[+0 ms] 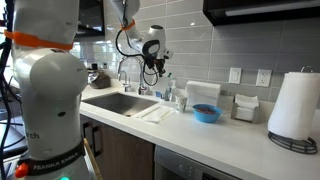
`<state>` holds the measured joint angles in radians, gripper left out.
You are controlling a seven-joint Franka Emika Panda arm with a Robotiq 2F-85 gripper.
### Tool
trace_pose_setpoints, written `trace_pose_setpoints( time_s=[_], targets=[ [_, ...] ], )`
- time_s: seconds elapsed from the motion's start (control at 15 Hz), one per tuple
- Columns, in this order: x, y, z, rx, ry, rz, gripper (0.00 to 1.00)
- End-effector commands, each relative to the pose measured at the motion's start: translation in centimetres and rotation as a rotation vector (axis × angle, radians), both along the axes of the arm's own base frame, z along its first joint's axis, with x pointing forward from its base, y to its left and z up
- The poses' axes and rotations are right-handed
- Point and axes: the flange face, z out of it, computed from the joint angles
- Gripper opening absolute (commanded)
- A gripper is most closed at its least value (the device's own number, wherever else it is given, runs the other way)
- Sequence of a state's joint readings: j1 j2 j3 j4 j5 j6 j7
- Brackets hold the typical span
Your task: Remove one napkin from the silver napkin holder and put it on the counter next to the paper cup on the left
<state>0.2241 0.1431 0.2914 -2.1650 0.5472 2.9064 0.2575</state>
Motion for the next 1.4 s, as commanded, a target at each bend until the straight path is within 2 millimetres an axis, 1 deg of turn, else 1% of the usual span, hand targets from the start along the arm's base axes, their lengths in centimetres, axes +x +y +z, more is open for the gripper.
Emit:
trace_pose_setpoints(
  time_s=[0.0, 0.13, 0.33, 0.53, 0.8, 1.07, 1.2, 1.33],
  targets=[
    [0.3, 0.9, -2.7, 0.092, -0.01, -0.01, 0.0],
    [0.3, 0.3, -4.1, 0.099, -0.019, -0.031, 0.0],
    [0.5, -1.4, -6.0, 0.08, -0.029, -0.059, 0.0],
    [0.8, -2.9, -7.5, 0.079, -0.03, -0.09, 0.0],
    [0.7, -4.0, -9.1, 0.084, -0.01, -0.119, 0.0],
    [0.5, -4.7, -10.6, 0.034, -0.034, -0.199, 0.0],
    [0.3, -4.5, -11.3, 0.019, -0.039, -0.212, 0.0],
    [0.4, -4.1, -11.4, 0.011, -0.059, -0.234, 0.0]
  ],
)
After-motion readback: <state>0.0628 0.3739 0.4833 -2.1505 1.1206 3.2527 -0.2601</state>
